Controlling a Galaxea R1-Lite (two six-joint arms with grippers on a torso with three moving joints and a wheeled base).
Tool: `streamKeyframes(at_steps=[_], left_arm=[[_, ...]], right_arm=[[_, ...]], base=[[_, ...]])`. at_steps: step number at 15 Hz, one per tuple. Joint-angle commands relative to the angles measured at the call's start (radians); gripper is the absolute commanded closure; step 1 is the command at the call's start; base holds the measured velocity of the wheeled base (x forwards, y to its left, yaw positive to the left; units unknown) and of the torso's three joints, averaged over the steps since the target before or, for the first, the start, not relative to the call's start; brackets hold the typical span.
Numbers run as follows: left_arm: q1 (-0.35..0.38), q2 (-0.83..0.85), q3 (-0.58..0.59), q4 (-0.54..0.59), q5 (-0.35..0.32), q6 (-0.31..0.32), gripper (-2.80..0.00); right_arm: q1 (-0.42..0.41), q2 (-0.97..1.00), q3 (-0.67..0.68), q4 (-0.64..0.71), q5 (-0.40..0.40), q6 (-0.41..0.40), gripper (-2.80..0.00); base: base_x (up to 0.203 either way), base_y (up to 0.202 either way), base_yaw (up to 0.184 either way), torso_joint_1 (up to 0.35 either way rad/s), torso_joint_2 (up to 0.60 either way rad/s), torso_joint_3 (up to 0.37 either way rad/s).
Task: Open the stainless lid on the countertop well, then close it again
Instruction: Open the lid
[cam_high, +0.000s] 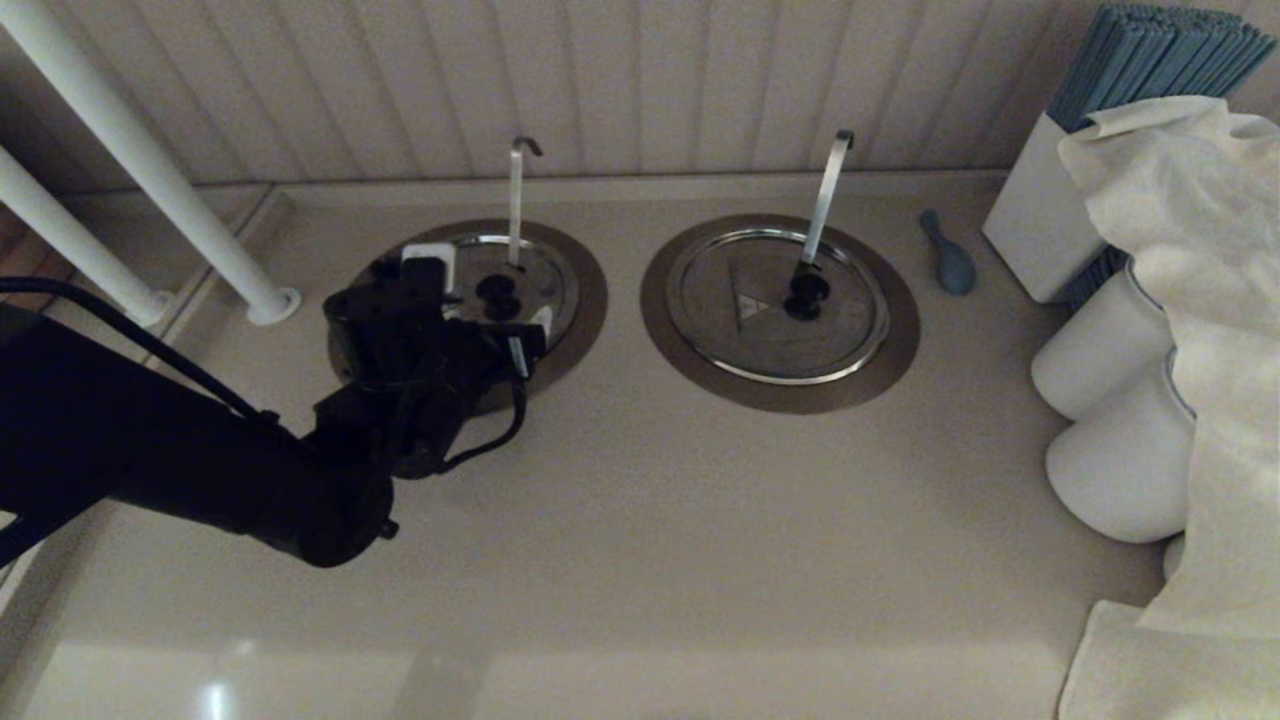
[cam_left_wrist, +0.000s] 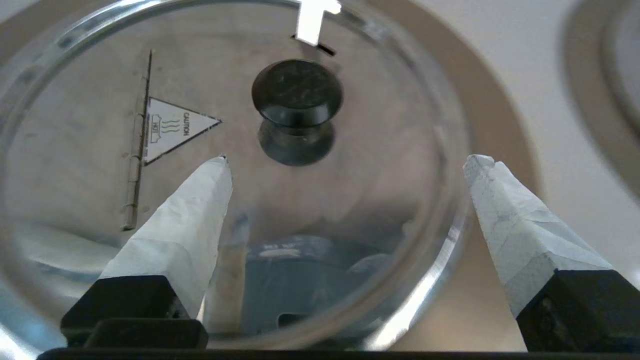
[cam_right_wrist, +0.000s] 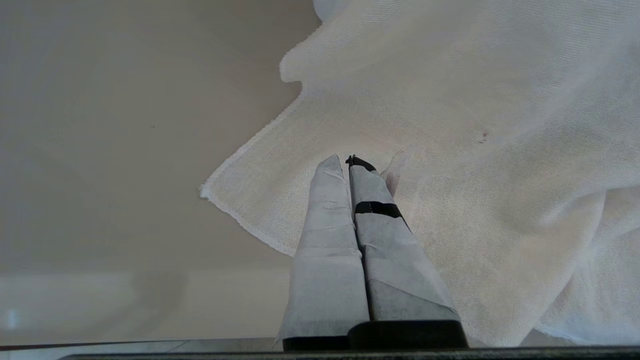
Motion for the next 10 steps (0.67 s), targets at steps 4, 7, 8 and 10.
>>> streamKeyframes(at_steps=[4,7,8,10], left_arm=[[0.012,0.079,-0.072,-0.012,0.029,-0.007,-2.80],[0.032,0.143,-0.145,-0.012,0.059,-0.043,-2.80],[0.037,0.152,-0.154,-0.012,0.057,-0.051,-2.80],[0.047,0.203,-0.210,-0.013,0.064,-0.059,-2.80]], right_arm=[[0.000,0.001,-0.001,0.000,0.000,0.000,0.00],[0.000,0.000,-0.001,0.000,0.000,0.000,0.00],[0.000,0.000,-0.001,0.000,0.000,0.000,0.00],[0.000,0.001,-0.001,0.000,0.000,0.000,0.00]], base=[[0.000,0.000,0.000,0.000,0.00,0.000],[0.000,0.000,0.000,0.000,0.00,0.000],[0.000,0.000,0.000,0.000,0.00,0.000],[0.000,0.000,0.000,0.000,0.00,0.000]])
